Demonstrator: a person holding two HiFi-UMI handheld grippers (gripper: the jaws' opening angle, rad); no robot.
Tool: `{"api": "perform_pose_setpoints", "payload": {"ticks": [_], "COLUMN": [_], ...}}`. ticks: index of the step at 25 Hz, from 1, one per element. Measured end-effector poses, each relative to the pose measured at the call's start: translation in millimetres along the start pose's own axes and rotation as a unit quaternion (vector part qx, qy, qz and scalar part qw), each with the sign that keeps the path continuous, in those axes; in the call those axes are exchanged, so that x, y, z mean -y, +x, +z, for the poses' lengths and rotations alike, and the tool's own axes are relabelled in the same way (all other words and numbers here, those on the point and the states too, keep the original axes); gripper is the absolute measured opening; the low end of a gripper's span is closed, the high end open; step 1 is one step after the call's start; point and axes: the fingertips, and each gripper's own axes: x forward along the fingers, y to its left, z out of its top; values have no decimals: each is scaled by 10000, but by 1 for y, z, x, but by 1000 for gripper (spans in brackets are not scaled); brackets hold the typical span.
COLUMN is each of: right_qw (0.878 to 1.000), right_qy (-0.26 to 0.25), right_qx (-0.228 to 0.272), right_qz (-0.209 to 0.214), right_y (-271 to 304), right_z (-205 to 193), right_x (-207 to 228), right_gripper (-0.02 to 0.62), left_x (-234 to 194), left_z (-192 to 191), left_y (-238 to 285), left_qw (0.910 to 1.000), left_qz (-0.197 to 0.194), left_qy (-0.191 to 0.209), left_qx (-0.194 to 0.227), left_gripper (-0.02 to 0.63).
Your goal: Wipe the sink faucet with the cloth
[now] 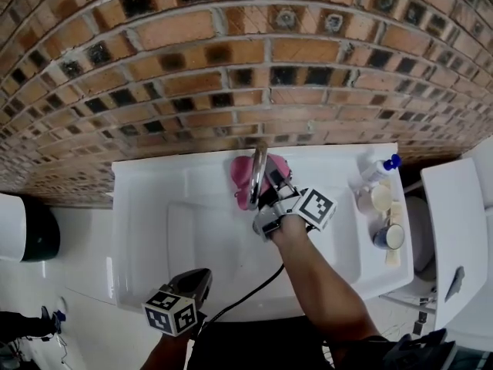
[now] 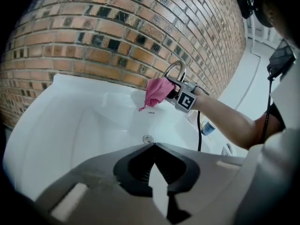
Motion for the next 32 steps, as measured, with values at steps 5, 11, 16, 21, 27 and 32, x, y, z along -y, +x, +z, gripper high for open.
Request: {"api": "perform_pose_setpoints", "payload": {"ticks": [5,11,16,21,27,32], "right_qw": [9972,9876,9849,9740,9593,9499], "right_qy": [159,808,657,565,515,648], "right_qx": [116,63,-175,-617,-1038,-1281], "right_qz": [723,1345,1590,2107,2574,2777], "right_y": [0,-6,-13,-22,-38,-49], "right_z": [9,9,6,-3,-22,-30], "right_x": [-40,-58,-71,-83,-87,-85], "right_gripper": [48,48,46,46,46,46], "left_x": [7,17,26,33,35,40], "left_z": [-1,-2,3,4,-1,-7], "left_y": [-6,-14,-16,-18,-18,-14], "left_qw": [10000,9998,9995,9993,9994,9995], "left_qz": [51,78,49,4,44,84], "left_qy": [31,90,209,251,193,90], "left_qx": [76,142,230,266,285,289], "left_gripper": [5,5,5,5,5,5]}}
